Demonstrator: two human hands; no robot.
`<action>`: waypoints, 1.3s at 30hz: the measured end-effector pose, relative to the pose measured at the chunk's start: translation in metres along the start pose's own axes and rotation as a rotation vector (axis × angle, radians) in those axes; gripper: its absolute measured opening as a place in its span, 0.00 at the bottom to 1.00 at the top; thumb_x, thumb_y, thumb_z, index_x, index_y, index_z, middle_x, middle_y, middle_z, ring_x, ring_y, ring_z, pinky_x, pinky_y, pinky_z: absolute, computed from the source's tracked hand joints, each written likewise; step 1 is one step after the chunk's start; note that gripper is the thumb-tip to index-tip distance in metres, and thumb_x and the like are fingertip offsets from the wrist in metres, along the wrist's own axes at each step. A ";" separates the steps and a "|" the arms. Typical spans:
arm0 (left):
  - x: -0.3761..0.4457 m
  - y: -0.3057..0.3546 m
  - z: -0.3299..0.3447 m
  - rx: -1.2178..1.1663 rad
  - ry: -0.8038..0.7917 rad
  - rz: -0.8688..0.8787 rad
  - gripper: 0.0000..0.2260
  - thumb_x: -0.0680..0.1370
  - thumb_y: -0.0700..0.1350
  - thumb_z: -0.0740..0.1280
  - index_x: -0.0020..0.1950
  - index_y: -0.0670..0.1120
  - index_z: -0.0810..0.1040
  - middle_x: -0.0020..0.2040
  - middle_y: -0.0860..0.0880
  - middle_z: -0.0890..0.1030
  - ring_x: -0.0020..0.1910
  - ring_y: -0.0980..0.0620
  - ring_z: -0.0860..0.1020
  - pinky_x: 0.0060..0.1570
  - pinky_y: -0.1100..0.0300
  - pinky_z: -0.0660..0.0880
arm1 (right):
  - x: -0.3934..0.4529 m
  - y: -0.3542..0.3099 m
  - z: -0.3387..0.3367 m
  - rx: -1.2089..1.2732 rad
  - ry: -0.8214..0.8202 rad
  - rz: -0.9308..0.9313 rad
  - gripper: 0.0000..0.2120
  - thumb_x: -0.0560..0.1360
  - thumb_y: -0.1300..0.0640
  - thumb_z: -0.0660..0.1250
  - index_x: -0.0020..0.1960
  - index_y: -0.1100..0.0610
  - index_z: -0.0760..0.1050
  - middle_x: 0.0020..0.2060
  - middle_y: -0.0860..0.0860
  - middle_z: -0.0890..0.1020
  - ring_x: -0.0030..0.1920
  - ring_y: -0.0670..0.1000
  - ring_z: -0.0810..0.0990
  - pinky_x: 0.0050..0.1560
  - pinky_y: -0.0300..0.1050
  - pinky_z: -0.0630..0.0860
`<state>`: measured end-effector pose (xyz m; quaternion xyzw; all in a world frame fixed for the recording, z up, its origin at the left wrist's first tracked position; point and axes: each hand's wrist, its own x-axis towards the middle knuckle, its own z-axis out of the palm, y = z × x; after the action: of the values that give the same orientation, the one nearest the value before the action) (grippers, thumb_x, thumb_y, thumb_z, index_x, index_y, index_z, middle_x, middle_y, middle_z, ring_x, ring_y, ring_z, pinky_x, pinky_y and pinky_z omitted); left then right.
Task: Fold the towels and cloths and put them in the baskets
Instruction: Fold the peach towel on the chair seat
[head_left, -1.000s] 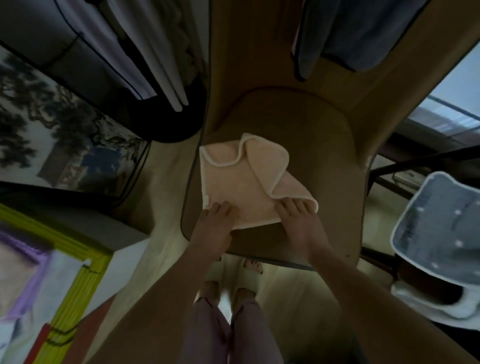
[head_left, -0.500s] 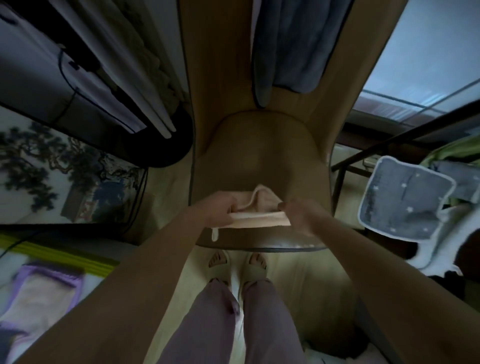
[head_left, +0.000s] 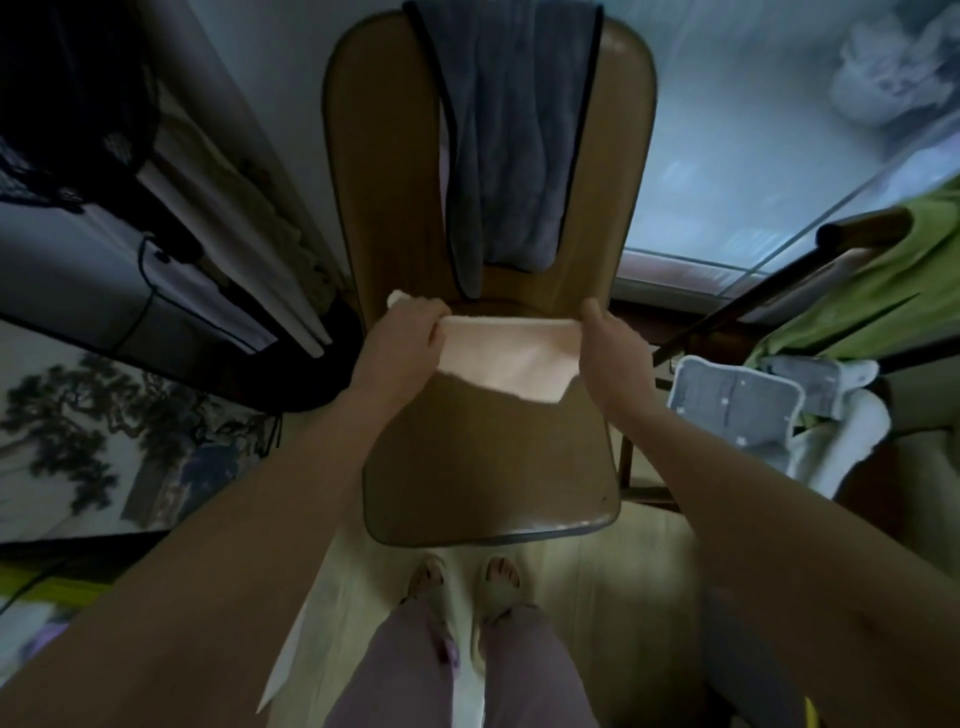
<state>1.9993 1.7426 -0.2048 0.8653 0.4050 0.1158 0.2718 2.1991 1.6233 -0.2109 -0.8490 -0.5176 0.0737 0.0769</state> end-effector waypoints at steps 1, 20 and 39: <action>-0.001 0.000 0.001 -0.006 0.015 0.013 0.11 0.81 0.38 0.58 0.59 0.42 0.77 0.55 0.44 0.78 0.54 0.47 0.74 0.53 0.59 0.68 | -0.001 0.003 0.001 0.019 0.043 -0.007 0.09 0.76 0.67 0.60 0.56 0.61 0.69 0.45 0.58 0.78 0.44 0.59 0.77 0.35 0.49 0.67; -0.139 -0.108 0.169 0.315 -0.738 -0.094 0.15 0.81 0.41 0.56 0.67 0.51 0.70 0.57 0.45 0.79 0.53 0.44 0.77 0.52 0.54 0.73 | -0.124 0.044 0.201 0.021 -0.689 0.078 0.10 0.81 0.59 0.52 0.44 0.54 0.68 0.47 0.56 0.78 0.41 0.51 0.69 0.40 0.41 0.61; 0.001 -0.157 0.208 0.041 -0.110 -0.478 0.14 0.82 0.49 0.57 0.56 0.42 0.78 0.49 0.42 0.81 0.48 0.43 0.79 0.42 0.54 0.75 | 0.040 0.037 0.232 -0.013 -0.047 -0.044 0.13 0.82 0.57 0.53 0.59 0.59 0.73 0.50 0.57 0.80 0.47 0.59 0.78 0.42 0.46 0.67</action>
<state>1.9871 1.7477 -0.4649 0.7553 0.5849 -0.0070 0.2956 2.2017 1.6545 -0.4470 -0.8360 -0.5381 0.0886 0.0605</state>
